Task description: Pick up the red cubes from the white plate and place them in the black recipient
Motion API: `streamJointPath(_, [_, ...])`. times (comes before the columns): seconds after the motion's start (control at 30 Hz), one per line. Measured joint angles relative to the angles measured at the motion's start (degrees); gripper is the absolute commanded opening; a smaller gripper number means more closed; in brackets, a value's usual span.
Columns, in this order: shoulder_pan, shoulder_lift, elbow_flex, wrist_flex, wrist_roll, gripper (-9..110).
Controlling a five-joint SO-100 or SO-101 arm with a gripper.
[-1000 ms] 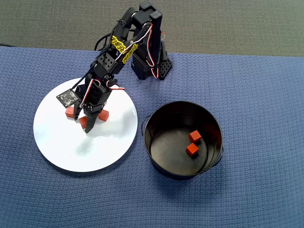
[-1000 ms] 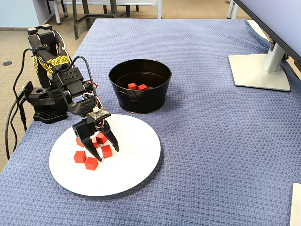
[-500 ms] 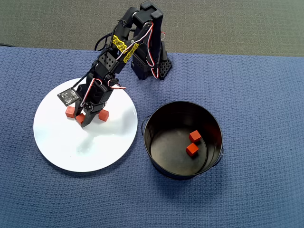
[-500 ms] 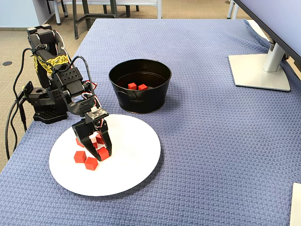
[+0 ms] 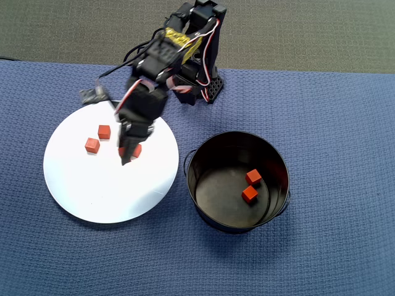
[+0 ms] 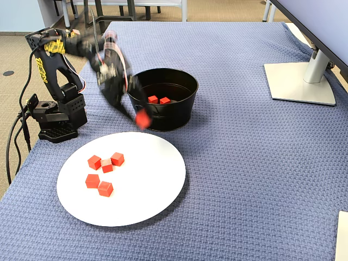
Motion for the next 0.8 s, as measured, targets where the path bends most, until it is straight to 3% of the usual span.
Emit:
streamJointPath(0.2, [-17.1,7.2,-2.6,9.6,20.9,0])
streamJointPath(0.37, [-31.5,12.8,1.2,10.5,28.8,2])
streamJointPath(0.47, [-36.9,14.7,4.9,9.9,28.5,36])
streamJointPath(0.5, [-38.0,14.9,5.8,9.9,27.2,40])
streamJointPath(0.63, [-36.2,15.1,6.3,9.9,20.7,41])
streamJointPath(0.8, [-23.9,12.4,3.7,10.0,18.5,33])
